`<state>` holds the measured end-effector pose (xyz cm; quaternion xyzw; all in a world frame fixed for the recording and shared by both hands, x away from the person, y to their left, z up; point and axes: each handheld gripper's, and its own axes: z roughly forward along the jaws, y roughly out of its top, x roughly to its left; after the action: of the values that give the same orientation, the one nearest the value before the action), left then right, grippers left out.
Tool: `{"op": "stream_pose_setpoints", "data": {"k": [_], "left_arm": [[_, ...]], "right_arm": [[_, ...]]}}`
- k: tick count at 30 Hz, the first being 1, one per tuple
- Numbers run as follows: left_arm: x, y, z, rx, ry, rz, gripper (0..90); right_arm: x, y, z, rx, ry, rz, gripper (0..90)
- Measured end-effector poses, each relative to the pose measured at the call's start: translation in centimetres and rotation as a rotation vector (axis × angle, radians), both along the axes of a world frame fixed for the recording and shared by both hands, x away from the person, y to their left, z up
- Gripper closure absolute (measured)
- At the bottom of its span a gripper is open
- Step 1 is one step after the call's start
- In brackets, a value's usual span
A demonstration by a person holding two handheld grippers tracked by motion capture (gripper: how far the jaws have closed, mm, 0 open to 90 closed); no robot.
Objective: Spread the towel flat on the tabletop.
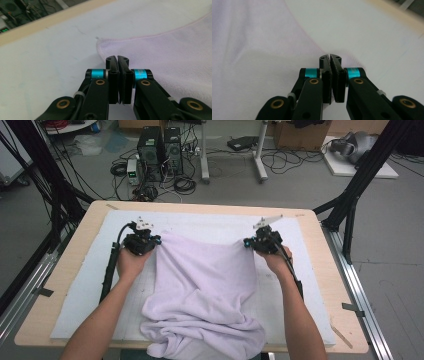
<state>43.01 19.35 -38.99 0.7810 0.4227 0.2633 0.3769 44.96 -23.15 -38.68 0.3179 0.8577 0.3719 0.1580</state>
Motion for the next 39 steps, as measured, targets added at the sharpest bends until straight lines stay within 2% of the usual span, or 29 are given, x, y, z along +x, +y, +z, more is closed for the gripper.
{"op": "stream_pose_setpoints", "data": {"k": [3,4,5,6,7,8,9,10,13,15,16,17,18,19,20,22,25,29,31,32,34,35,37,38,39], "left_arm": [[1.0,1.2,2.9,-0.008,-0.075,0.041,87.3],[1.2,1.4,3.3,-0.011,-0.091,0.048,87.2],[1.6,1.6,3.7,-0.011,-0.094,0.054,86.6],[2.0,1.8,3.6,0.002,-0.08,0.069,83.1],[2.2,1.9,3.3,0.0,-0.065,0.081,70.2],[2.4,2.2,2.9,-0.012,-0.026,0.075,63.8],[2.5,2.3,2.4,-0.008,0.006,0.059,62.1],[2.2,2.3,1.7,0.009,0.018,0.048,59.9],[1.3,2.5,0.6,0.0,0.044,0.008,58.5],[0.4,2.6,0.1,-0.008,0.062,-0.028,56.3],[-0.2,2.5,0.0,-0.007,0.064,-0.043,56.2],[-0.7,2.5,-0.1,-0.009,0.063,-0.056,55.6],[-1.3,2.5,-0.2,-0.015,0.062,-0.075,54.6],[-1.9,2.4,-0.2,-0.017,0.074,-0.091,54.5],[-2.5,2.2,-0.2,-0.009,0.079,-0.105,53.1],[-3.7,2.2,-0.3,-0.018,0.061,-0.137,52.1],[-5.8,1.8,-0.9,-0.033,0.071,-0.18,51.1],[-8.6,1.4,-1.9,-0.037,0.083,-0.234,50.1],[-9.7,1.3,-2.4,-0.029,0.108,-0.267,49.6],[-10.0,1.2,-2.6,-0.018,0.121,-0.275,49.6],[-10.5,1.0,-3.4,0.002,0.16,-0.302,49.7],[-10.6,0.9,-3.8,0.016,0.175,-0.317,51.9],[-10.5,0.6,-4.7,0.041,0.202,-0.341,61.9],[-10.6,0.6,-4.9,0.022,0.181,-0.338,65.9],[-10.5,0.8,-4.9,0.007,0.183,-0.351,72.8]], "right_arm": [[1.6,0.6,3.7,-0.018,-0.077,-0.021,88.2],[2.0,0.6,4.7,-0.015,-0.101,-0.035,88.1],[2.3,0.6,5.3,-0.016,-0.109,-0.042,87.5],[2.7,0.5,5.8,-0.024,-0.126,-0.056,84.7],[3.2,0.5,5.9,-0.023,-0.141,-0.085,71.9],[3.5,0.5,5.8,-0.014,-0.128,-0.106,65.2],[3.8,0.4,5.4,0.007,-0.103,-0.107,62.4],[3.8,0.5,4.9,0.009,-0.074,-0.101,60.7],[2.9,1.2,3.2,-0.012,-0.045,-0.048,57.3],[1.9,1.4,2.3,0.01,-0.011,-0.026,54.5],[1.6,1.5,2.0,0.012,0.032,-0.002,51.7],[1.0,1.8,1.8,0.005,0.046,0.016,51.8],[0.1,1.8,1.7,0.016,0.018,0.036,52.9],[-0.7,1.9,1.6,0.034,0.01,0.051,52.8],[-1.4,1.9,1.6,0.035,0.015,0.063,52.3],[-2.9,1.8,1.4,0.06,0.003,0.084,52.3],[-5.3,1.8,0.9,0.062,-0.007,0.127,52.2],[-8.3,1.9,-0.1,0.062,0.011,0.181,51.5],[-9.7,2.0,-0.7,0.067,0.013,0.211,51.1],[-10.5,2.1,-1.1,0.057,0.022,0.227,50.5],[-11.0,2.4,-1.5,0.013,0.073,0.232,47.5],[-11.3,2.6,-1.9,-0.005,0.074,0.244,48.3],[-11.7,2.8,-2.6,-0.003,0.058,0.253,50.0],[-11.6,3.0,-3.0,-0.011,0.071,0.25,50.6],[-11.5,3.1,-3.5,-0.025,0.092,0.245,52.3]]}}
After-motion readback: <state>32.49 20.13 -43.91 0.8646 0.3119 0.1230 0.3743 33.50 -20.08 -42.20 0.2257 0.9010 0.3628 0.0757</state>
